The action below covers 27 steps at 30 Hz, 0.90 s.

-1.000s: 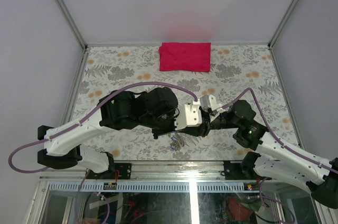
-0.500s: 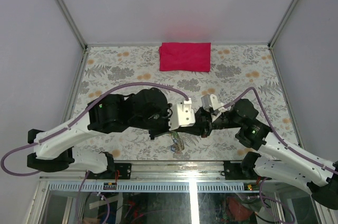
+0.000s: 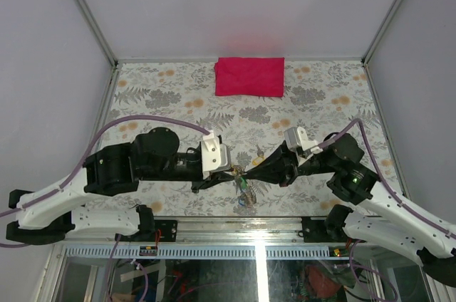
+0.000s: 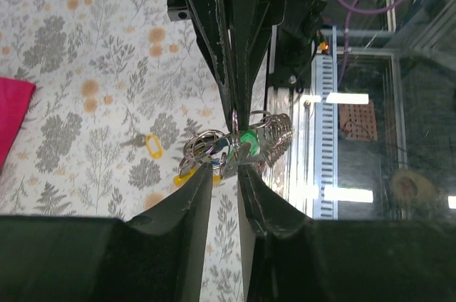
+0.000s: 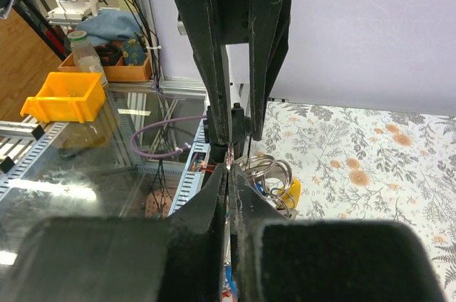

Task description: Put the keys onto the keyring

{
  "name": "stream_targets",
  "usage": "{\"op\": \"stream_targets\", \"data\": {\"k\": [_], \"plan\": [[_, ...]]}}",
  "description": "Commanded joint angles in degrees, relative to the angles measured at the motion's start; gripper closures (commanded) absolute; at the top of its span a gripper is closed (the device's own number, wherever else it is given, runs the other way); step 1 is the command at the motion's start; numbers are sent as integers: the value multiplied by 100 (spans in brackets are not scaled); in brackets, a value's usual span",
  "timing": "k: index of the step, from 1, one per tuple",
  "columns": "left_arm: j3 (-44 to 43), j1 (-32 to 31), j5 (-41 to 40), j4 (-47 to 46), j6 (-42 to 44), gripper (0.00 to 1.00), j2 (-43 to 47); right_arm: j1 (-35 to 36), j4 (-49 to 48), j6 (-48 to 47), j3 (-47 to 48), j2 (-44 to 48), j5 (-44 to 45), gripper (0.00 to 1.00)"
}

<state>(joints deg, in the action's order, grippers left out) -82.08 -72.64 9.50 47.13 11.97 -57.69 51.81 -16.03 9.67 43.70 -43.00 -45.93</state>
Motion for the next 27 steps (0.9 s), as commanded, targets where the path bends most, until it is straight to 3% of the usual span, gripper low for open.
{"op": "stream_targets", "data": {"k": [1,11,27], "plan": [[453,-26,292,-1438,-273,78,372,-5,-316,20,375,165,-66,100],[670,-28,686,-1705,-363,78,344,-9,-352,59,447,188,-7,100],[739,-28,560,-1646,-357,83,330,-8,-464,155,490,270,-3,100]]}}
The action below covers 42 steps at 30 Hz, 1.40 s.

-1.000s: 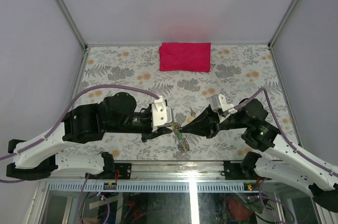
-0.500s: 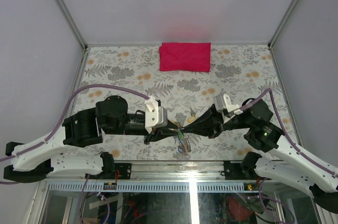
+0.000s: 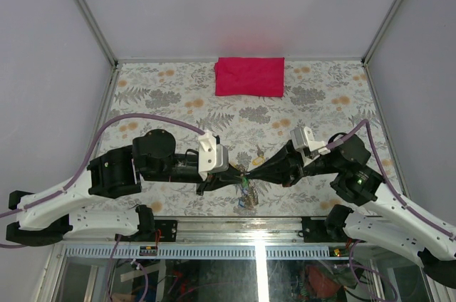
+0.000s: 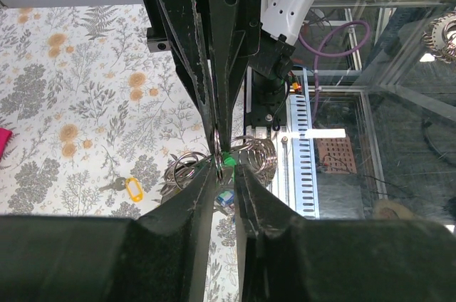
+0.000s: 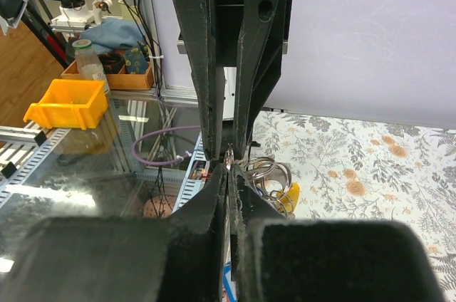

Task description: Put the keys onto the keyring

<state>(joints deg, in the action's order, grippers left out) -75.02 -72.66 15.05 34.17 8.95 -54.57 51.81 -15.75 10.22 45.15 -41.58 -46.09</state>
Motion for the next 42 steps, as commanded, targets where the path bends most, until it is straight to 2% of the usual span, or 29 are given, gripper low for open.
{"op": "stream_targets", "data": {"k": [1,5,21,42], "plan": [[32,-24,8,-343,-52,86,4,-5,-500,103,346,126,12,100],[4,-29,20,-332,-51,99,-22,-12,-493,110,353,159,5,100],[-36,-24,-128,-289,-41,100,80,-11,-561,188,425,334,36,100],[590,-30,-143,-1005,-317,100,263,-6,-1721,834,177,498,451,100]]}}
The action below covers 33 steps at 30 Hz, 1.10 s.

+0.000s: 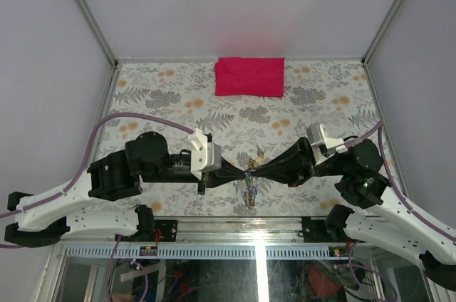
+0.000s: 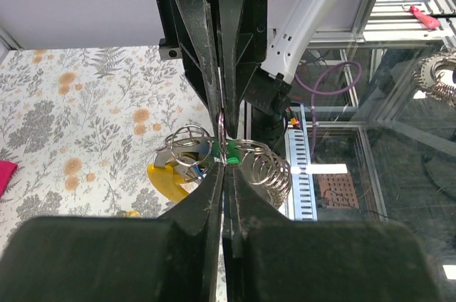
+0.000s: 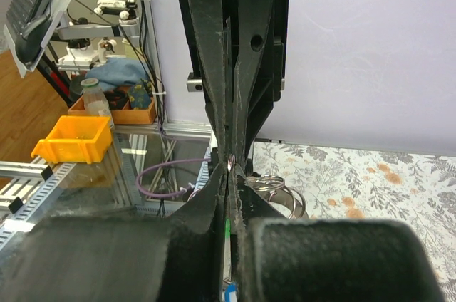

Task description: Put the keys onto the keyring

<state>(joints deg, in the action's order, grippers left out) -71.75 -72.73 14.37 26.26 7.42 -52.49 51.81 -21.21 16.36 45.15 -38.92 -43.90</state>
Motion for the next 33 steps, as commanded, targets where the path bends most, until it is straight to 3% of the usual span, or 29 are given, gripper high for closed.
{"op": "stream_targets", "data": {"k": [1,22,33], "plan": [[324,-21,-67,-290,-190,100,67,-5,-1215,239,172,232,255,100],[1224,-21,-271,-1563,-623,100,363,-4,-1697,467,-61,396,1052,100],[1178,-16,-889,-1575,-490,100,220,-7,-1205,411,-60,470,1594,100]]}}
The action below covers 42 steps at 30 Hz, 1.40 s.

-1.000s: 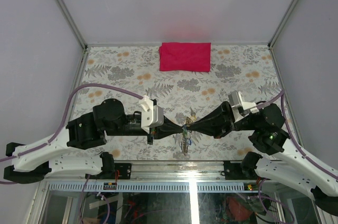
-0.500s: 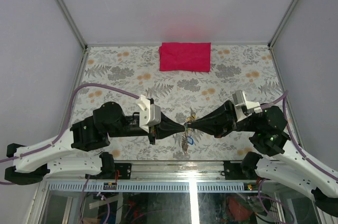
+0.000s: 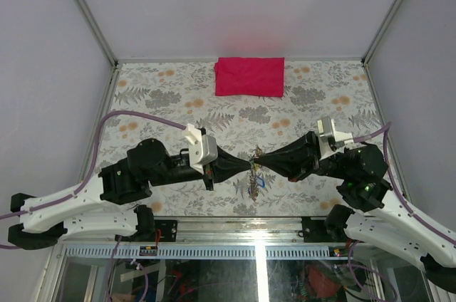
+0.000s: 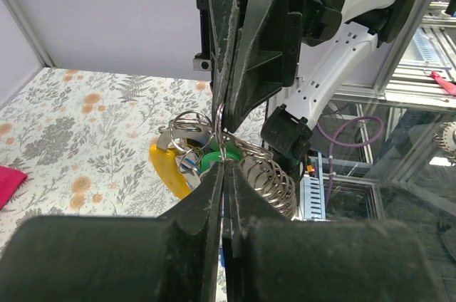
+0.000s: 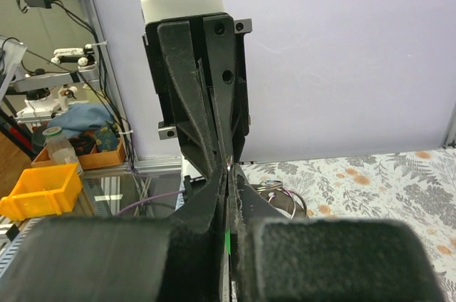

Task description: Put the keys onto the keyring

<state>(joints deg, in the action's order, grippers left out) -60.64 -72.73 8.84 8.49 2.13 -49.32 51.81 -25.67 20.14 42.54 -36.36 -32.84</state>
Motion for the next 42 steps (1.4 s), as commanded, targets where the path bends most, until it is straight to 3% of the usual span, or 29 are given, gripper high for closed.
{"op": "stream_targets", "data": {"k": [1,10,23,42], "plan": [[28,-21,-382,243,80,100,-122,-7,-669,27,212,217,552,100],[-366,-26,-687,665,452,100,-297,-5,900,-255,729,9,1007,100],[-723,-25,-1036,1149,778,98,-446,-6,2147,-297,1226,-461,1035,100],[-867,-32,-1352,1219,951,100,-445,-8,2764,-293,1357,-748,1001,100]]}}
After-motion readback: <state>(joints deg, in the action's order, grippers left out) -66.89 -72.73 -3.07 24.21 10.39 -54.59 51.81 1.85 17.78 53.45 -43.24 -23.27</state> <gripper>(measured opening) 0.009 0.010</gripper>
